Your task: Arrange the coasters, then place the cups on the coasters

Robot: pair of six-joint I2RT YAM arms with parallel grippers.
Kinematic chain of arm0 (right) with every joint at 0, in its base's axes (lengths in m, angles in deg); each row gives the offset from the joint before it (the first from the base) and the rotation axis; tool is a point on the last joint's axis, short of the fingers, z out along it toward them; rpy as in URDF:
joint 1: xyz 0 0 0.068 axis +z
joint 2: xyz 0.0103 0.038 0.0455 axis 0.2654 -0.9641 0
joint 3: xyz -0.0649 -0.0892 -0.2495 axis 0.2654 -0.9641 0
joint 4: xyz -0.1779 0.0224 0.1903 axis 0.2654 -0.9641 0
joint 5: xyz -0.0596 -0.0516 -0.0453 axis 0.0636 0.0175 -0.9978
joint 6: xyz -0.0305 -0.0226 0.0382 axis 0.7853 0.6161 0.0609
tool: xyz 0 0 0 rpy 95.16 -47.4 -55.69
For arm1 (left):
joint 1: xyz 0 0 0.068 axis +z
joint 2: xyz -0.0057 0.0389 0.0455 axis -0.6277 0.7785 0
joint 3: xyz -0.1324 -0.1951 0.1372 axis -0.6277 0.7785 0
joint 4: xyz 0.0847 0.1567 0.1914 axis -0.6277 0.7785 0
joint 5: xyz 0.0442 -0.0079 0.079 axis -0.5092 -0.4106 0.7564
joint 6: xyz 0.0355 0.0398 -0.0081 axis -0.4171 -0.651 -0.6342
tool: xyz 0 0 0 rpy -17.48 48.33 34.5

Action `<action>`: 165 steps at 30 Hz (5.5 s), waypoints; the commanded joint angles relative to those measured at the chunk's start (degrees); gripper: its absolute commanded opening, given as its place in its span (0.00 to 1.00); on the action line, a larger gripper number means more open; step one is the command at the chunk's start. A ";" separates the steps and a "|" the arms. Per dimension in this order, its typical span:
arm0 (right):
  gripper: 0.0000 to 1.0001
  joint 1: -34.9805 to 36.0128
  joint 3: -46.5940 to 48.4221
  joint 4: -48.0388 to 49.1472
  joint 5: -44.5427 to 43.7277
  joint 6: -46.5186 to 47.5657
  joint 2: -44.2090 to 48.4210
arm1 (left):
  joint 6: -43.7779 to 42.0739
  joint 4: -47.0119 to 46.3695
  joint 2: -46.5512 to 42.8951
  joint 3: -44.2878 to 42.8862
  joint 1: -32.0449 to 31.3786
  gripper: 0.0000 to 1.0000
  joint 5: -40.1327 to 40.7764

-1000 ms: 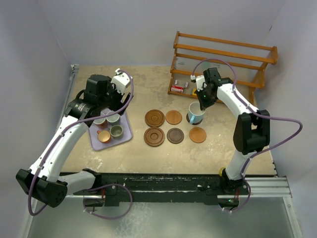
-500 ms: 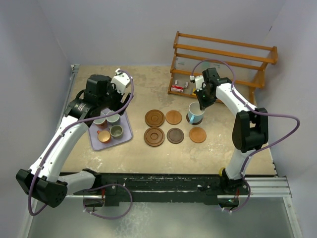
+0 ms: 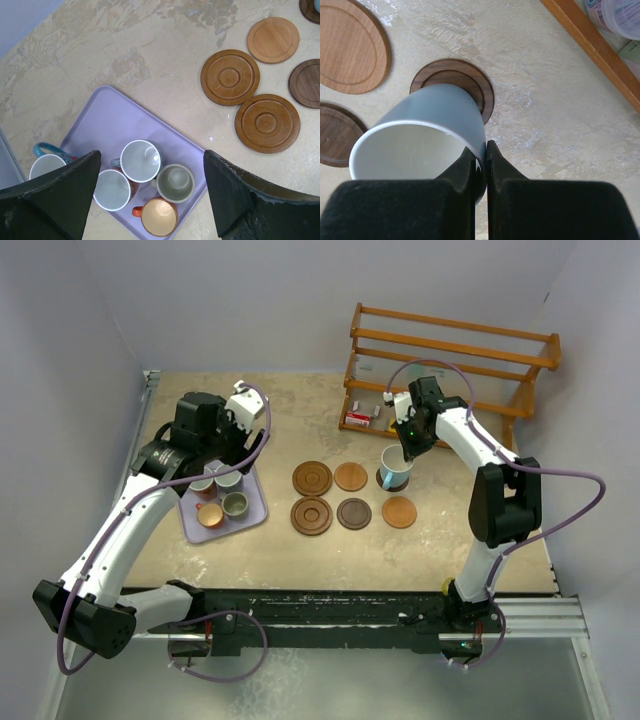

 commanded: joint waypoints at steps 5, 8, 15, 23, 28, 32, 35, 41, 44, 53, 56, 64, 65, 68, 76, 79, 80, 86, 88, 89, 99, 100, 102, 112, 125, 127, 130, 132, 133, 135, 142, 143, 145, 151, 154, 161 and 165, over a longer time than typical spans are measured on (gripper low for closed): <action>0.00 -0.32 0.88 1.72 -0.13 -0.31 0.59 | -1.28 -2.20 -1.31 0.26 0.57 0.80 -1.26; 0.02 -0.32 0.56 1.67 -0.19 -0.32 0.55 | -1.37 -2.19 -1.38 0.26 0.56 0.80 -1.38; 0.11 -0.32 -0.92 1.63 -0.10 -0.49 0.78 | -1.36 -2.06 -1.43 0.15 0.60 0.80 -1.52; 0.23 -0.32 -1.76 1.69 -0.43 -0.86 1.86 | -1.37 -1.68 -1.77 0.02 0.60 0.80 -1.48; 0.32 -0.33 -0.18 0.63 -0.98 -1.12 2.81 | -1.11 -1.06 -1.80 -0.75 0.55 0.80 -1.05; 0.42 -0.33 1.48 -0.98 -0.98 -1.29 4.51 | -0.70 -0.74 -1.81 -0.82 0.81 0.80 -0.37; 0.48 -0.32 2.12 -1.74 -0.98 -1.46 7.00 | -0.85 -0.72 -1.89 -0.35 1.44 0.80 -0.26; 0.60 -0.32 2.38 -3.59 1.60 -1.98 13.65 | -2.37 0.55 -0.67 -0.42 4.71 0.81 -1.39; 0.62 -0.32 1.52 -5.38 5.11 -2.01 17.61 | -3.90 1.21 0.62 -0.59 8.98 0.81 -4.14; 0.65 -0.32 -9.84 -1.85 15.41 1.05 33.73 | -12.83 5.16 7.89 -5.57 29.54 0.79 -16.05; 0.66 -0.32 -12.26 -1.94 18.47 2.83 37.33 | -15.45 6.33 11.98 -8.88 34.46 0.79 -17.50; 0.66 -0.32 -12.21 -3.02 23.01 3.85 38.71 | -19.21 8.74 24.28 -18.62 40.70 0.78 -17.80; 0.65 -0.32 -12.24 -3.17 23.28 3.90 38.70 | -20.14 9.07 26.02 -20.08 40.72 0.77 -17.55; 0.65 -0.32 -12.54 -3.15 23.77 4.14 38.77 | -22.13 11.02 32.48 -24.83 41.15 0.75 -17.47; 0.65 -0.32 -13.18 -3.21 23.53 4.51 37.47 | -33.04 23.32 47.11 -39.39 41.10 0.67 -22.07; 0.65 -0.32 -13.27 -3.30 23.54 4.52 36.76 | -37.93 27.01 50.76 -42.85 40.64 0.65 -23.50; 0.65 -0.32 -13.27 -3.36 23.50 4.57 36.50 | -39.33 28.05 51.70 -43.82 40.44 0.64 -23.74; 0.64 -0.28 -13.19 -3.65 22.93 4.81 35.63 | -47.51 32.92 55.16 -44.76 38.02 0.59 -21.94; 0.64 -0.32 -13.26 -3.65 22.84 4.95 35.55 | -49.60 33.43 55.80 -44.01 36.94 0.54 -20.03; 0.64 -0.30 -13.34 -3.67 22.76 4.99 35.53 | -50.37 33.47 55.99 -43.75 36.40 0.51 -19.27; 0.64 -0.32 -13.53 -3.71 22.49 5.27 35.20 | -56.63 35.62 57.83 -43.72 33.91 0.28 -14.95; 0.64 -0.32 -13.58 -3.75 22.43 5.27 35.19 | -56.94 35.56 57.97 -43.71 33.91 0.24 -14.70; 0.64 -0.32 -13.67 -3.81 22.40 5.28 35.05 | -56.71 35.36 58.05 -44.08 33.90 0.17 -14.03; 0.64 -0.30 -13.49 -3.94 22.49 5.38 34.66 | -46.01 31.26 55.08 -42.94 34.17 0.08 -8.56; 0.63 -0.32 -13.23 -4.28 23.00 5.34 33.43 | -31.36 26.44 49.34 -35.97 34.26 0.20 -2.60; 0.63 -0.30 -13.12 -4.42 23.04 5.39 33.42 | -30.74 26.77 48.59 -35.51 34.26 0.24 -2.01; 0.63 -0.24 -13.18 -4.36 23.05 5.41 33.75 | -30.50 26.98 47.20 -36.01 34.25 0.35 -1.97; 0.63 -0.24 -13.24 -4.36 23.03 5.53 33.84 | -31.17 26.40 45.68 -36.13 34.12 0.40 -2.91; 0.63 -0.24 -13.20 -4.37 23.02 5.56 33.78 | -32.05 26.10 44.96 -36.20 34.14 0.42 -3.56; 0.63 -0.24 -13.18 -4.41 23.01 5.57 33.71 | -34.69 25.58 43.36 -35.94 34.08 0.45 -5.49; 0.63 -0.24 -13.27 -4.44 22.80 5.77 33.78 | -53.36 25.12 39.01 -31.57 32.60 0.54 -12.01; 0.63 -0.28 -13.27 -4.48 22.82 5.77 33.73 | -56.18 25.37 38.91 -31.15 32.13 0.54 -12.21; 0.63 -0.24 -13.27 -4.53 22.84 5.92 33.69 | -61.54 26.41 39.18 -31.13 31.37 0.55 -12.47; 0.63 -0.24 -13.50 -4.47 22.08 6.10 34.08 | -74.55 31.94 43.65 -34.74 30.24 0.58 -12.96; 0.63 -0.25 -13.53 -4.46 21.96 6.27 33.88 | -79.70 35.34 46.80 -37.22 29.76 0.58 -11.41; 0.63 -0.24 -13.53 -4.53 21.70 6.52 33.44 | -88.11 38.00 50.72 -39.35 28.71 0.56 -9.08; 0.63 -0.25 -13.62 -4.57 21.28 6.67 33.25 | -91.09 39.12 52.24 -39.88 27.67 0.55 -8.49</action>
